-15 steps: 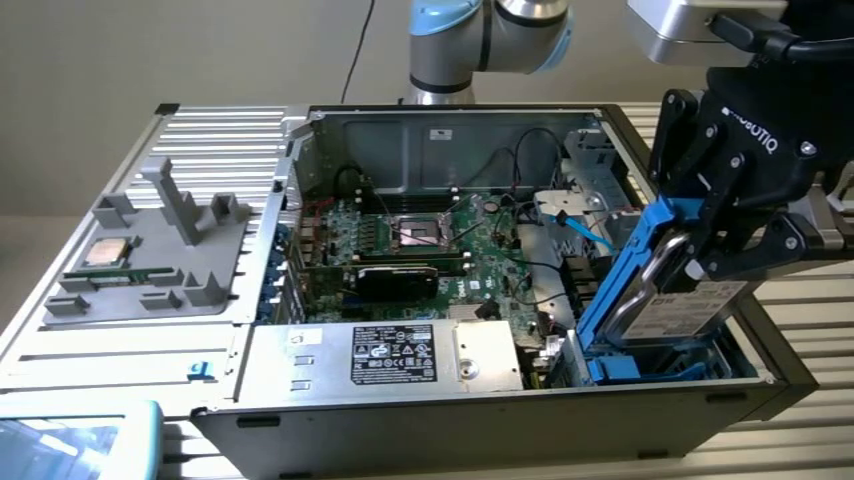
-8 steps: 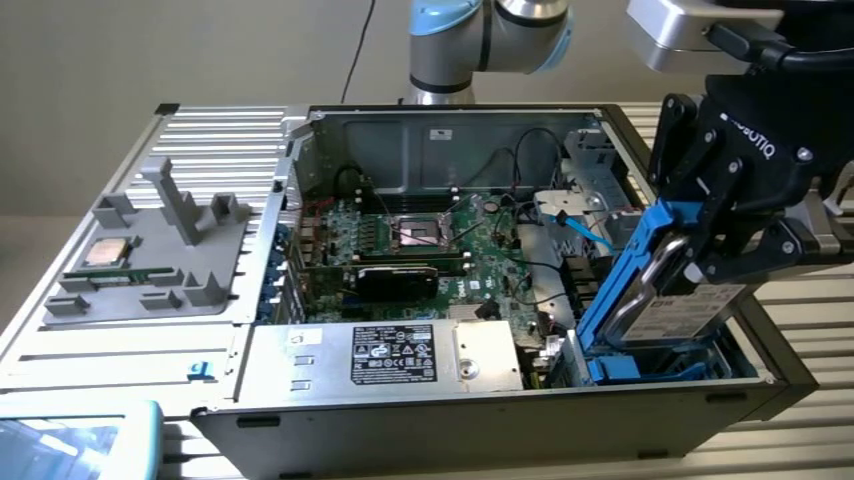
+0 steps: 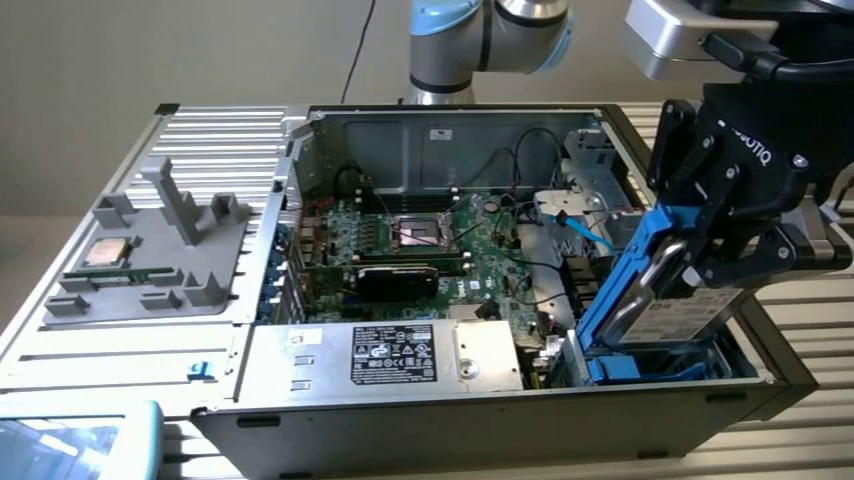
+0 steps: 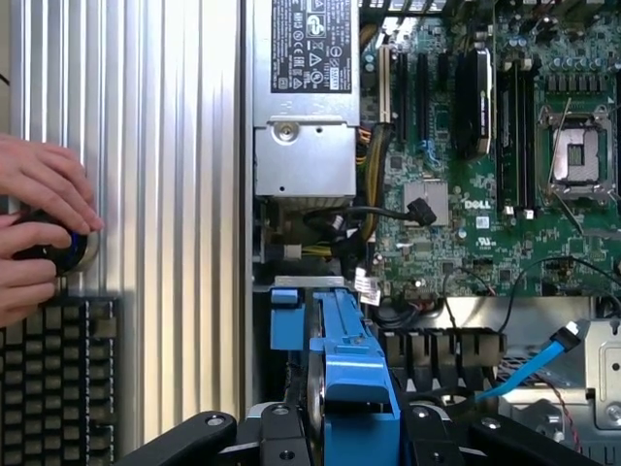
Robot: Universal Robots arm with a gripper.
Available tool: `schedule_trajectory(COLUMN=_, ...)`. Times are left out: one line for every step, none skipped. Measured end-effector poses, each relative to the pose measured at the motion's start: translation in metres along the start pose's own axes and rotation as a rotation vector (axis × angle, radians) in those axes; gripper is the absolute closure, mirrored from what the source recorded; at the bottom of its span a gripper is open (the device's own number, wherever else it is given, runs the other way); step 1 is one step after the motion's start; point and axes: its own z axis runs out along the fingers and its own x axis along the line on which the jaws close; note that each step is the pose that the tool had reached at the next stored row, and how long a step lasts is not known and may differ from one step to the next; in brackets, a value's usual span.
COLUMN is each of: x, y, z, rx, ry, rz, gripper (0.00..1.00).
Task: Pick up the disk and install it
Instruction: 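Insert the disk into the insertion slot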
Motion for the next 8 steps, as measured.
schedule_trajectory(x=0.0, y=-0.0006, z=0.0003, rx=0.0, ry=0.0001, rz=0.002, gripper=0.63)
schedule_trajectory(x=0.0, y=-0.0015, z=0.0006, rx=0.0001, ry=0.0001, rz=0.004, gripper=0.63)
schedule_trajectory(x=0.0, y=-0.0018, z=0.0008, rx=0.0001, ry=0.0001, rz=0.005, gripper=0.63)
schedule_trajectory(x=-0.0001, y=-0.0018, z=0.001, rx=0.0001, ry=-0.0001, rz=0.006, gripper=0.63)
schedule_trajectory(x=-0.0001, y=-0.0018, z=0.001, rx=0.0001, ry=-0.0001, rz=0.006, gripper=0.63)
schedule_trajectory(x=-0.0002, y=-0.0019, z=0.0011, rx=0.0001, ry=-0.0002, rz=0.006, gripper=0.63)
schedule_trajectory(x=-0.0001, y=-0.0018, z=0.0011, rx=0.0001, ry=-0.0001, rz=0.006, gripper=0.63)
schedule_trajectory(x=-0.0001, y=-0.0019, z=0.0011, rx=0.0001, ry=-0.0002, rz=0.006, gripper=0.63)
